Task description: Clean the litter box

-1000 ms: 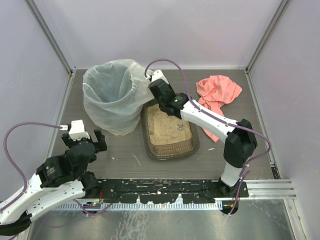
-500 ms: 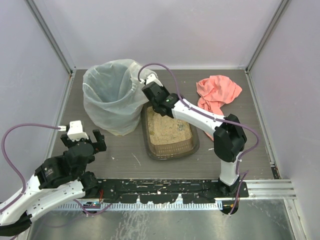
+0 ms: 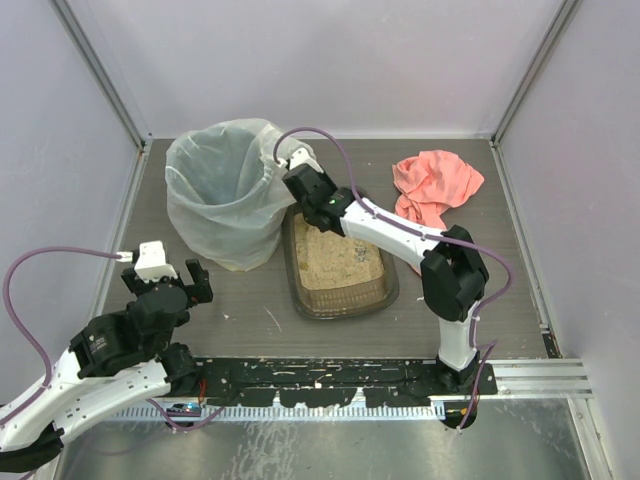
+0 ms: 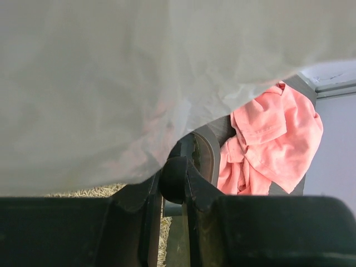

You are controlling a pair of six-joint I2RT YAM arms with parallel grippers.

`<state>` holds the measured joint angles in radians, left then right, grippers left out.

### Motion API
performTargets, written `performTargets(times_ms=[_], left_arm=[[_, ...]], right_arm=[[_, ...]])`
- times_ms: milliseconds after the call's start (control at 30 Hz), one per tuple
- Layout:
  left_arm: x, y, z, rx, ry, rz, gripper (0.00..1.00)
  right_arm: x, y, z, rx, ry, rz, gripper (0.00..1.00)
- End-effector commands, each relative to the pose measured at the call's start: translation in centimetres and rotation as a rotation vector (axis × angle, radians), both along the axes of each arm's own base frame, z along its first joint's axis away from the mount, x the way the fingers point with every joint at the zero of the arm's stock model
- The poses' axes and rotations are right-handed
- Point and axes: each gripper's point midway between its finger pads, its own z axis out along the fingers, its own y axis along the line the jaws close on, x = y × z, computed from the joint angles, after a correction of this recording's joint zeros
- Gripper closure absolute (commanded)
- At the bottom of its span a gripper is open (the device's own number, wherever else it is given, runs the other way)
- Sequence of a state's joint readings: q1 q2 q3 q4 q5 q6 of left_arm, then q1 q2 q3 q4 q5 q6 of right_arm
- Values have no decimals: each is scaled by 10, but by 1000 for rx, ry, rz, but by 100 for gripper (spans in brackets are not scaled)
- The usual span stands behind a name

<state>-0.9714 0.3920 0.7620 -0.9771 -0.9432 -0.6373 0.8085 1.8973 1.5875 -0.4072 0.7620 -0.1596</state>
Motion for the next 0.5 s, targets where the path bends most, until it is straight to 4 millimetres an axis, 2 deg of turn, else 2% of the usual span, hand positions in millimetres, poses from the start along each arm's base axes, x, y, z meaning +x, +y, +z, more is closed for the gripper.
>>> performTargets(times_ms=[0,200,467], left_arm=[[3,-3,7,-26,-30,2,2],[3,-4,6,-21,-26,0,2],[3,-3,6,-25,-29,-1,2]], right_arm=[[18,6,25,65,-101,-18,99],[22,8,14,85,-86,-5,100],[10,25,14,280,-24,90,99]])
